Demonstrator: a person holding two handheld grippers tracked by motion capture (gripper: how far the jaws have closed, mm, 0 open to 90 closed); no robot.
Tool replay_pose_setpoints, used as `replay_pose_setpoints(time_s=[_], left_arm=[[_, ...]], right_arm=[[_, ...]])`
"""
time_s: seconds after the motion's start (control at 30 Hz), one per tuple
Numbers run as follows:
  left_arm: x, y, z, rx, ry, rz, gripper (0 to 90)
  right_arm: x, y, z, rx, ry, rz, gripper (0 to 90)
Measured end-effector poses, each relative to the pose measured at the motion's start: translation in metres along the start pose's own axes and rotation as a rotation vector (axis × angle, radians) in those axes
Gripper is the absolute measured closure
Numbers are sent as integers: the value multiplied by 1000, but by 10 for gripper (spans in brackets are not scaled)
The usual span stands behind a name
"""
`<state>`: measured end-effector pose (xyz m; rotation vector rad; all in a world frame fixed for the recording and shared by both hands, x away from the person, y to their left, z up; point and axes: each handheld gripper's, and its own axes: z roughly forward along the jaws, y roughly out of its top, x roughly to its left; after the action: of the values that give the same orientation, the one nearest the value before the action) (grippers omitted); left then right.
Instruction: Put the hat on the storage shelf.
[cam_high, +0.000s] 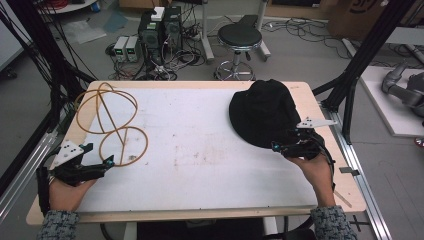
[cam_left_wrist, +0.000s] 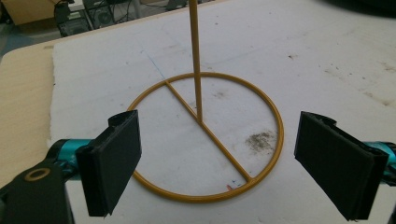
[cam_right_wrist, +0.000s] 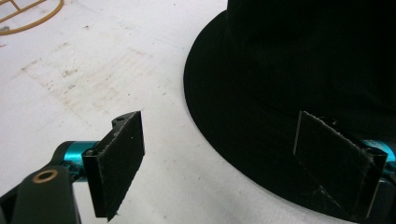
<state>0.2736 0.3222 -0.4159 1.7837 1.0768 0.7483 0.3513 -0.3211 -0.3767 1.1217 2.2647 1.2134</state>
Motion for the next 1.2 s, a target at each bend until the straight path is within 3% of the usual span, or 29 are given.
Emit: replay_pose_setpoints(time_s=[0.33,0.63,1.03,1.2], left_arm=[[0,0,-1,0,-2,1,151],[0,3,0,-7,-9,1,151],[2,3,2,-5,-10,1,151],[2,3,2,-3,-9,1,151]], right_arm=[[-2,1,0,-8,-2,3,160],[-8,10,-6,-59,-25,31,161],[-27,46,-10,-85,-78,37,169],[-39,66,-12,-131,-100,50,186]])
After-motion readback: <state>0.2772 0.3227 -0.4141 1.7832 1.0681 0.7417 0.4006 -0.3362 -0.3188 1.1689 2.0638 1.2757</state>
